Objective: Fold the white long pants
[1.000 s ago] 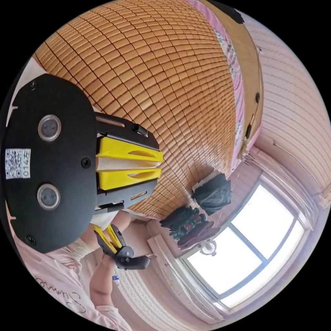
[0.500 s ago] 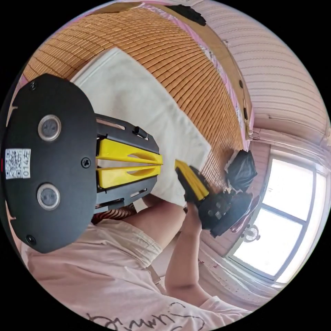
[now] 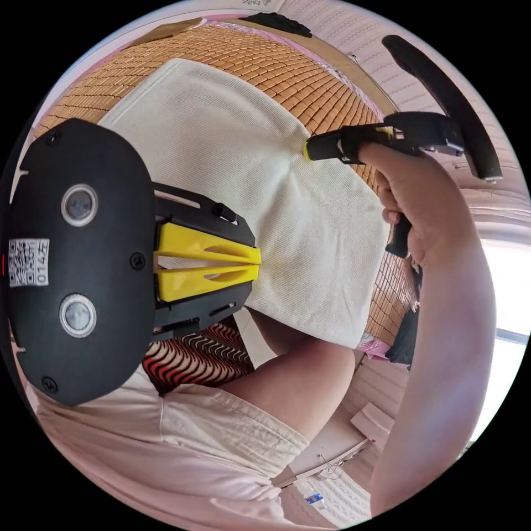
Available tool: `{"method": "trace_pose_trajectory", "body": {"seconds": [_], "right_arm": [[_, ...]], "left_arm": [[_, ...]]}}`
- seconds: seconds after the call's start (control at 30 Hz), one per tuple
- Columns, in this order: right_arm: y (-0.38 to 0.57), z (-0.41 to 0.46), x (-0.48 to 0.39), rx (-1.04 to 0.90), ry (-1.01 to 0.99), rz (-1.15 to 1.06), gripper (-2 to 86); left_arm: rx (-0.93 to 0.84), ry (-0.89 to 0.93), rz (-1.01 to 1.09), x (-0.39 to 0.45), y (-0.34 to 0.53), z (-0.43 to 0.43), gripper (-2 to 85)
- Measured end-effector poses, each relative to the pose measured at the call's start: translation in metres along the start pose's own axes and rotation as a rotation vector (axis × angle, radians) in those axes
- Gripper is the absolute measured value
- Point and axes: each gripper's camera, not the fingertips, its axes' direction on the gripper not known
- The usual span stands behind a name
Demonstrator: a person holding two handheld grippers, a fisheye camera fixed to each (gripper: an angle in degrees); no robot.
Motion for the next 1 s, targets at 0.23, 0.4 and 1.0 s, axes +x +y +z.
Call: {"method": "trace_pose_trajectory", "body": {"seconds": [0.23, 0.4, 1.0], "right_arm": [[-0.018, -0.016, -0.006, -0.117, 0.062, -0.111, -0.5], [-0.01, 0.002, 0.016, -0.08, -0.028, -0.018, -0.5], [0.437, -0.019, 0.099, 0.371, -0.398, 0.68, 16.0]], "left_arm": [[-0.09, 0.02, -0.006, 0.016, 0.002, 0.034, -1.0], [-0.085, -0.021, 0.004, 0.029, 0.005, 0.05, -1.0], [0.277, 0.049, 0.064, 0.087, -0.015, 0.029, 15.0]]}}
